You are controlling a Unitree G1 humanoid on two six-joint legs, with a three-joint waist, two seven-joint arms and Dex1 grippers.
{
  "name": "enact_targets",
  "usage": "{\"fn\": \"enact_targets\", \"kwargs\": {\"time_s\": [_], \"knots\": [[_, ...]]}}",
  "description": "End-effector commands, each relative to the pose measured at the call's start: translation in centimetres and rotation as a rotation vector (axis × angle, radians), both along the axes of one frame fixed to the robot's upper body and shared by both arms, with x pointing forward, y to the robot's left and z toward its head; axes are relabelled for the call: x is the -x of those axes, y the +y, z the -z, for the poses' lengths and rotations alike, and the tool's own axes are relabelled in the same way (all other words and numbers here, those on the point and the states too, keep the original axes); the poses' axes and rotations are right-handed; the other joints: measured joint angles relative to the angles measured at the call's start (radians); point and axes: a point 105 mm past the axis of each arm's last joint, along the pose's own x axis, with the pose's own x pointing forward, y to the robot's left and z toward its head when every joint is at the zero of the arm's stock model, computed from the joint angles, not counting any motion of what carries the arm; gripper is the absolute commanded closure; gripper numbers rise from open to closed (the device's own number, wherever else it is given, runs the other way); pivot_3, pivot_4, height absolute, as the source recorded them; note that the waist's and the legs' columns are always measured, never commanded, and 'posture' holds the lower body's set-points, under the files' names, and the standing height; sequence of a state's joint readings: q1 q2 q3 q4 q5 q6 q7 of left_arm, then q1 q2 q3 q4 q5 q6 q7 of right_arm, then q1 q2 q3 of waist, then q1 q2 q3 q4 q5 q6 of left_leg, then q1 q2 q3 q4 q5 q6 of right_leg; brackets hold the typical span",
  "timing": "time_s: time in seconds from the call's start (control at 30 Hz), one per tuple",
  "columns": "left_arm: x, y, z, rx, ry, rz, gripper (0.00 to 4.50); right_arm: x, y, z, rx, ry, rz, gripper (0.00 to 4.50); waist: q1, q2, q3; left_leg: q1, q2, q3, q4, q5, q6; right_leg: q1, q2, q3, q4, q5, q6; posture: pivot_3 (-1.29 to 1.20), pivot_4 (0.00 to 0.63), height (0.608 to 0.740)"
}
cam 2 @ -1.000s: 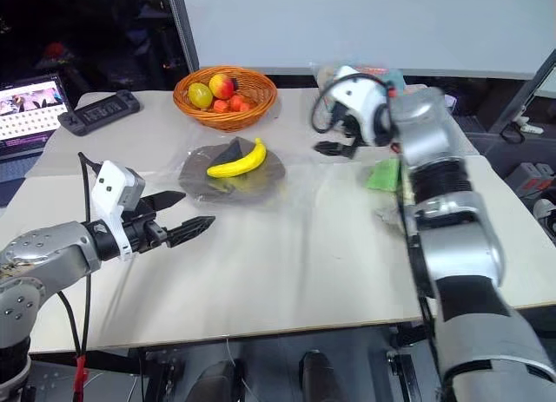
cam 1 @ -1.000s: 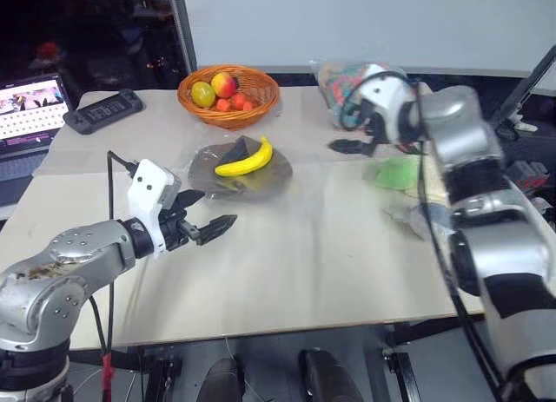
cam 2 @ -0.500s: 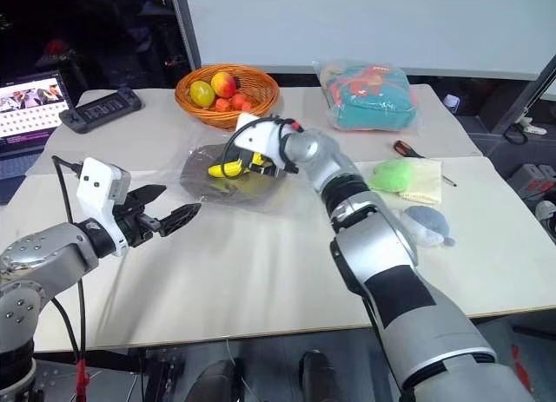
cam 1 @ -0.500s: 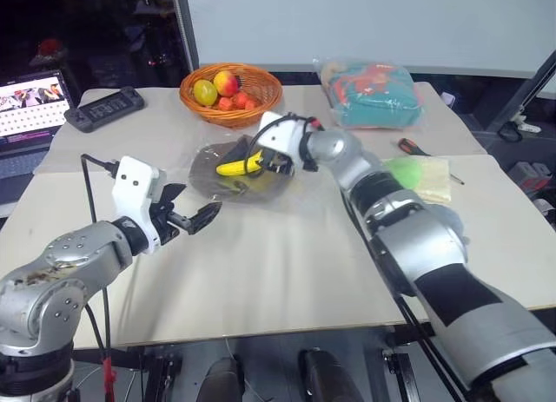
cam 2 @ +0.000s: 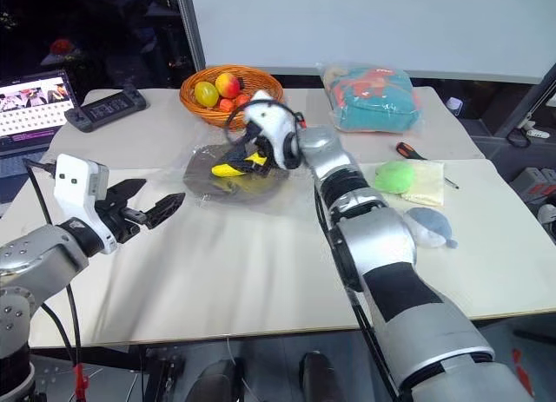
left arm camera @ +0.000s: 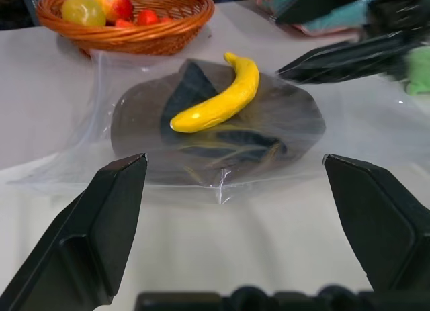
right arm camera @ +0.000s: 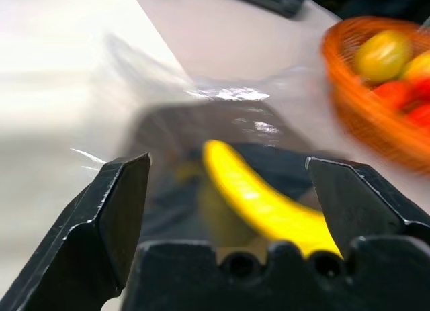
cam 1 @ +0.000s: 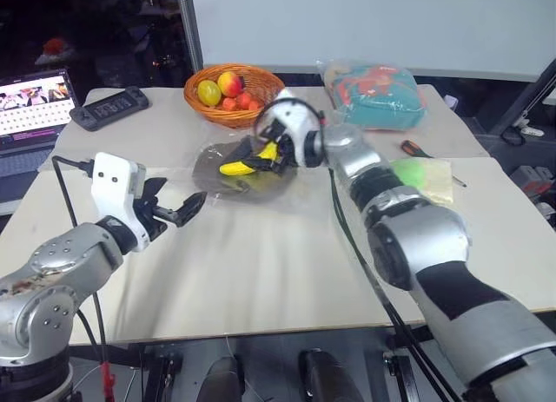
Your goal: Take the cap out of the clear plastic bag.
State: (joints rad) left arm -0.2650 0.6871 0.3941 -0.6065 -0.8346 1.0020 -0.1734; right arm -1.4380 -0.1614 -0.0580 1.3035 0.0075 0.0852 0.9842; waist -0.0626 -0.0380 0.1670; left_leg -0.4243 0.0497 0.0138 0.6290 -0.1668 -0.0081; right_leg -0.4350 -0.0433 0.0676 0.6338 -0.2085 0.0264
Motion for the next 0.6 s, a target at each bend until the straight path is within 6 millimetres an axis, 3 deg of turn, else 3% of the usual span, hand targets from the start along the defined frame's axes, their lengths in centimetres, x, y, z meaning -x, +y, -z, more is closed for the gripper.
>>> {"fn": "enact_targets", "kwargs": {"time_s": [0.03,0.3,0.43,0.6], "knots": [[-0.9,-0.2,-1.5,0.018,-0.065,0.013,0.0,0.2,-2.1,0.7,-0.101,0.132,0.012,0.07,-0.001,0.0,0.0,0.0,0.0,0.0,0.0,0.0,0.0,0.0,0.0,0.0,0.0,0.0,0.0,0.0,0.15,0.74],[-2.8,-0.1,-1.4,0.034,-0.043,0.06,0.0,1.9,-7.1,1.8,-0.044,0.063,0.117,0.07,0.002,0.0,0.0,-0.004,-0.001,0.0,0.0,0.0,0.0,-0.003,0.0,0.001,0.0,0.0,0.001,0.0,0.15,0.74],[-5.9,-0.3,-0.8,0.086,-0.025,0.05,0.0,2.1,-6.5,2.8,-0.034,0.054,0.149,0.07,-0.004,0.0,0.0,-0.002,-0.001,0.001,0.001,0.0,0.0,-0.004,0.0,0.001,0.004,0.0,0.001,0.0,0.15,0.74],[-12.0,-1.4,0.6,-0.058,-0.044,0.062,0.0,2.1,-5.2,3.9,-0.01,0.03,0.164,0.07,-0.001,0.0,0.0,0.001,-0.002,0.0,0.002,0.005,-0.002,-0.002,0.001,0.002,0.008,-0.003,0.006,0.0,0.15,0.74]]}}
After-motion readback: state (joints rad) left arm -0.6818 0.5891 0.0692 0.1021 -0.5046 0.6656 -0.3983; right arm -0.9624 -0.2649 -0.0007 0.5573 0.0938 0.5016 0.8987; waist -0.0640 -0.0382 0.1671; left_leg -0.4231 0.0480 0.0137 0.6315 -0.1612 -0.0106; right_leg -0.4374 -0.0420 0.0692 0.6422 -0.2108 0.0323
